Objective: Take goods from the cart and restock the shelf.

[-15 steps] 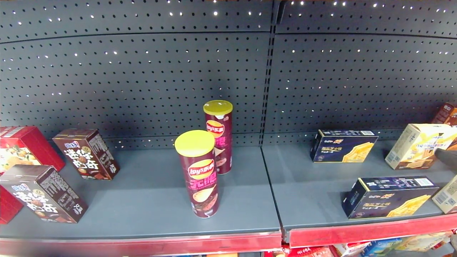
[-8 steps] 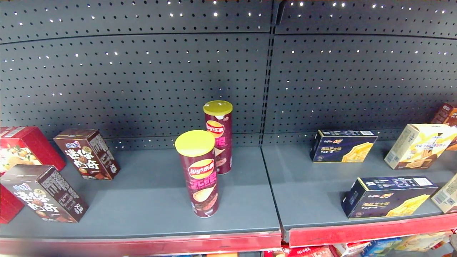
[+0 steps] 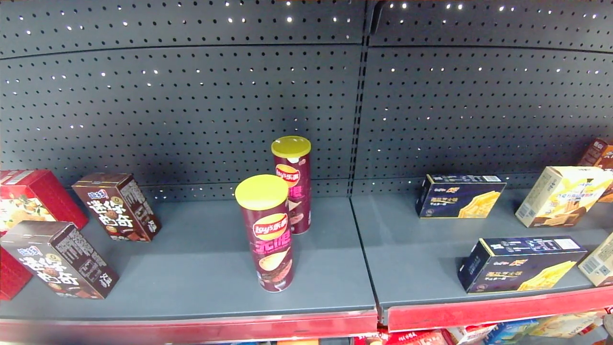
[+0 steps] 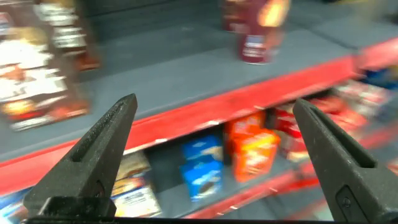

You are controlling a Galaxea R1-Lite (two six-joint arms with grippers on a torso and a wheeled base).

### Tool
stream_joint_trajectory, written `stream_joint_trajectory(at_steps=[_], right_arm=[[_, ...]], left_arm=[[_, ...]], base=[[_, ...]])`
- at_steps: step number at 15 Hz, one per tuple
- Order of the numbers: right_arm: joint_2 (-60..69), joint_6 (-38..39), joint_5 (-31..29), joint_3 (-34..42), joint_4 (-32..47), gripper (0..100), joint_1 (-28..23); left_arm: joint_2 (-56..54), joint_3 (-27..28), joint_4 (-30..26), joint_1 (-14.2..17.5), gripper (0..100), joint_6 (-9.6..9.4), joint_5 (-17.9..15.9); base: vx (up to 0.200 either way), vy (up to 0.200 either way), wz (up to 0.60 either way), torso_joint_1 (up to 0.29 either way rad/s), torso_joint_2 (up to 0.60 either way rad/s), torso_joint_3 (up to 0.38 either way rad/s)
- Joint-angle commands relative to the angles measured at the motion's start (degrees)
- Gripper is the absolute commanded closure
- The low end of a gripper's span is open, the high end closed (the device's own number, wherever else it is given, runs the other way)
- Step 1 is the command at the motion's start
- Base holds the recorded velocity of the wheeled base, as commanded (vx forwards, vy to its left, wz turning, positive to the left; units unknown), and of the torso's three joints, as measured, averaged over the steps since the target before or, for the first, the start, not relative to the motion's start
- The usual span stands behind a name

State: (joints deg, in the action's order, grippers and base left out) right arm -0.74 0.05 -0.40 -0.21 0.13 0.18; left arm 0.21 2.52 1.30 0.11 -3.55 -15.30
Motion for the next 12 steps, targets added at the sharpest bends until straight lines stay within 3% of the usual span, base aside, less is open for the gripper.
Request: stream_joint_trajectory(at_steps=[1, 2, 5, 7, 8, 10, 12], right_arm=[[0.5, 0.0, 0.1, 0.2, 0.0, 0, 0.0], [0.5, 0.0, 0.1, 0.2, 0.0, 0, 0.0], [0.5, 0.0, 0.1, 0.2, 0.0, 0, 0.0], [0.5, 0.0, 0.1, 0.2, 0.0, 0, 0.0], [0.5, 0.0, 0.1, 0.2, 0.0, 0, 0.0], [0.5, 0.0, 0.1, 0.2, 0.0, 0, 0.0], [0.5, 0.0, 0.1, 0.2, 0.0, 0, 0.0]], left_arm=[[0.4, 5.4, -1.2, 0.2, 0, 0.03, 3.7], [0.9, 8.6, -3.8, 0.3, 0, 0.21, 5.5], [4.5, 10.7, -5.3, 0.3, 0, -0.50, 4.7], [12.8, 13.9, -5.3, 1.0, 0, -6.56, -5.1], [18.0, 16.5, -5.3, 2.3, 0, -9.28, -5.0], [27.7, 22.7, -5.1, 3.8, 0, -10.08, -4.7], [34.4, 24.4, -3.9, 3.8, 0, -10.95, -2.0]], base=[[0.000, 0.000, 0.00, 0.000, 0.00, 0.000], [0.000, 0.000, 0.00, 0.000, 0.00, 0.000], [0.000, 0.000, 0.00, 0.000, 0.00, 0.000], [0.000, 0.000, 0.00, 0.000, 0.00, 0.000], [0.000, 0.000, 0.00, 0.000, 0.00, 0.000], [0.000, 0.000, 0.00, 0.000, 0.00, 0.000], [0.000, 0.000, 0.00, 0.000, 0.00, 0.000]])
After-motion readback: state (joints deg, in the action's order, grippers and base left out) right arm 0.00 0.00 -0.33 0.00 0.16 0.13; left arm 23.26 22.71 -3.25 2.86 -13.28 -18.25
